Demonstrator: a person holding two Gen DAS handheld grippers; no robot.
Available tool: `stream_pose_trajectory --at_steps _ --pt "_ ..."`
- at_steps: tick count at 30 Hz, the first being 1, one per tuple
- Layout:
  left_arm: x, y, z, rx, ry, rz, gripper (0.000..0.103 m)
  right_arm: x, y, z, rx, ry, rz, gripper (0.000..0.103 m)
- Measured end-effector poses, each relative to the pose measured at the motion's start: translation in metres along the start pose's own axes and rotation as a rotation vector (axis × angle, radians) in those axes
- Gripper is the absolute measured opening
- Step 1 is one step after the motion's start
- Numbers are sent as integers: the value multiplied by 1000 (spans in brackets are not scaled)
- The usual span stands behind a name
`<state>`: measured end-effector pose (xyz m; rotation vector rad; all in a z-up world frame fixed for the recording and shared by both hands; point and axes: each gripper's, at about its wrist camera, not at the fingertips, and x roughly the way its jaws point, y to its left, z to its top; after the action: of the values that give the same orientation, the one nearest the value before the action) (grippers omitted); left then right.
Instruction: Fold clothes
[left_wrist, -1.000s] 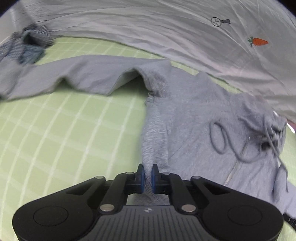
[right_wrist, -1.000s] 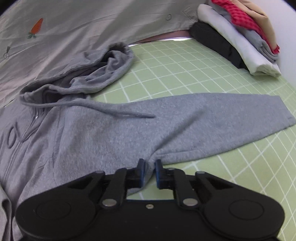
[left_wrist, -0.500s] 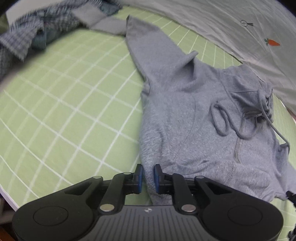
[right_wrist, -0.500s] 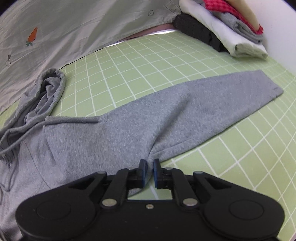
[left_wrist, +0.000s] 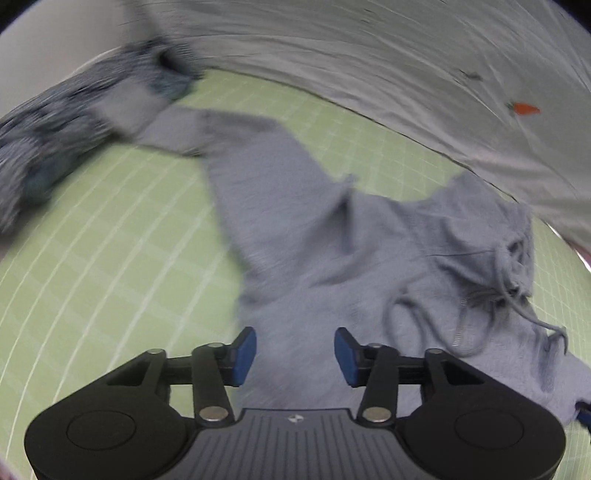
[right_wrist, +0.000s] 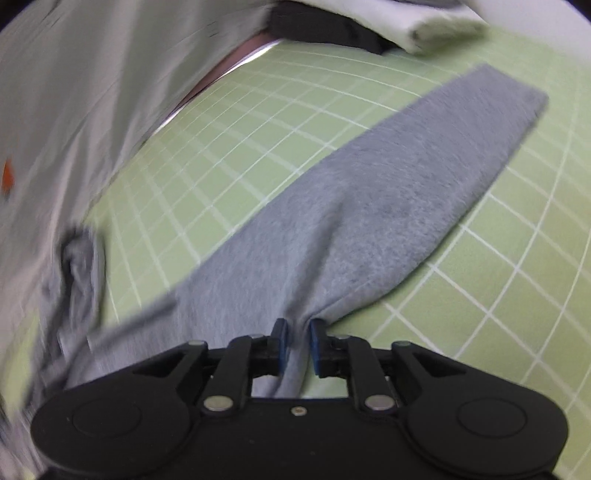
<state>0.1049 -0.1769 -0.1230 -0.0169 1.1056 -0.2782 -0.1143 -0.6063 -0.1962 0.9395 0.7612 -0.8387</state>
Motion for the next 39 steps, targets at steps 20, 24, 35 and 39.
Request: stream_pose_trajectory --at_steps 20,24,35,39 --pt "138 -126 154 6 -66 -47 68 11 9 24 -48 -42 -119 48" --pt "115 -103 161 -2 -119 -48 71 12 12 25 -71 -39 -127 49" --pt "51 -6 85 -76 -115 118 79 7 18 21 -119 -86 -150 62" --pt "30 7 52 -111 -92 117 80 -2 17 12 -117 -93 -125 64"
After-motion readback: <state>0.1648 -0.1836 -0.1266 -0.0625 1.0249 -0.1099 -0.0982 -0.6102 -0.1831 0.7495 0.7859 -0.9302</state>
